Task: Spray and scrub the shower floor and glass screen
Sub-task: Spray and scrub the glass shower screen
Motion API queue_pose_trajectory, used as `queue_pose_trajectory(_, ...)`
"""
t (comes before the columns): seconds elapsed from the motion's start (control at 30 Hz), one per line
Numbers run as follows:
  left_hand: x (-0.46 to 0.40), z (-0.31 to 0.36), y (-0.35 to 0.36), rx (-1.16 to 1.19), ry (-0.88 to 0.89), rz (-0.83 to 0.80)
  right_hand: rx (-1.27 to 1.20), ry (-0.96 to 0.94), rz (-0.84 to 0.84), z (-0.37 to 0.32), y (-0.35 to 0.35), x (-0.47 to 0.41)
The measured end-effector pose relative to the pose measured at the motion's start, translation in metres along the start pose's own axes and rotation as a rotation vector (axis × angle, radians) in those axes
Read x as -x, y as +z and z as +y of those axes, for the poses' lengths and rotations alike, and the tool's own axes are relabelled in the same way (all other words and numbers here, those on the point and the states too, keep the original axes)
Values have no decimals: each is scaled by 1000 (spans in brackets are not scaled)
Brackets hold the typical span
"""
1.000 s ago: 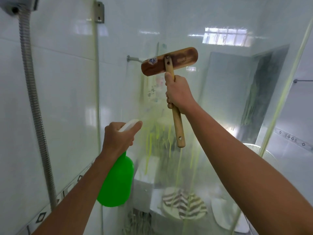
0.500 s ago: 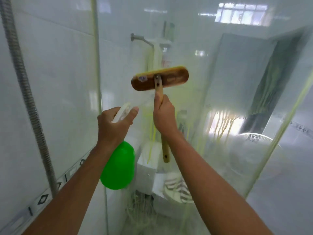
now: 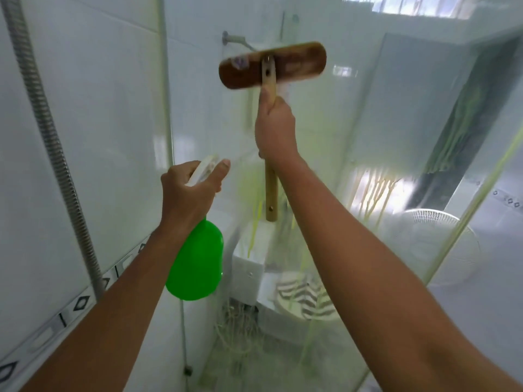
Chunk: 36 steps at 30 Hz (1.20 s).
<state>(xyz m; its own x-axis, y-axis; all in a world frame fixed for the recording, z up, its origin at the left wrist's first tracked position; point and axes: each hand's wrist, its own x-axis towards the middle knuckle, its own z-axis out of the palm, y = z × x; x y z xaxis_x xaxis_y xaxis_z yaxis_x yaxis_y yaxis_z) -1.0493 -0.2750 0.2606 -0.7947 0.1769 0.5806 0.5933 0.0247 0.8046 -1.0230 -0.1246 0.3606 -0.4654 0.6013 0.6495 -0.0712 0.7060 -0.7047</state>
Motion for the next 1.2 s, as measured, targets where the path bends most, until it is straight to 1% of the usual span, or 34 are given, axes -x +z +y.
queue_pose_trajectory(0.03,0,2,0,0,5,-1,-44,-14,12,-6,0,-6)
queue_pose_trajectory(0.1,1,8,1,15,0,7,-36,-11,23,12,5,9)
queue_pose_trajectory(0.17,2,13,-1,27,-9,21,23,33,11,67,17,57)
queue_pose_trajectory(0.27,8,15,-5,30,-12,6,72,162,-93,152,17,153)
queue_pose_trajectory(0.33,12,13,-5,28,-21,-13,86,276,-147,180,15,194)
queue_pose_trajectory(0.37,12,12,-5,24,-28,-19,85,295,-153,182,16,200)
queue_pose_trajectory(0.43,12,13,-5,16,-34,-28,70,258,-119,166,17,184)
queue_pose_trajectory(0.6,13,14,-5,-5,-34,-36,29,107,2,83,2,82)
queue_pose_trajectory(0.67,16,15,-2,-2,-38,-35,16,73,33,70,0,64)
queue_pose_trajectory(0.7,18,15,0,1,-36,-37,15,76,25,72,1,67)
queue_pose_trajectory(0.77,22,15,4,7,-28,-49,44,122,-7,103,8,95)
queue_pose_trajectory(0.87,28,14,7,5,-20,-72,81,260,-156,166,13,170)
queue_pose_trajectory(0.93,30,14,10,5,-18,-85,103,342,-226,187,12,205)
queue_pose_trajectory(0.97,32,14,12,7,-17,-92,106,348,-213,190,11,210)
queue_pose_trajectory(1.03,34,14,18,3,-14,-105,86,297,-134,177,7,191)
queue_pose_trajectory(1.13,37,17,27,-3,-18,-132,27,182,38,137,-15,124)
queue_pose_trajectory(1.2,40,21,34,2,-22,-144,-7,140,144,109,-41,81)
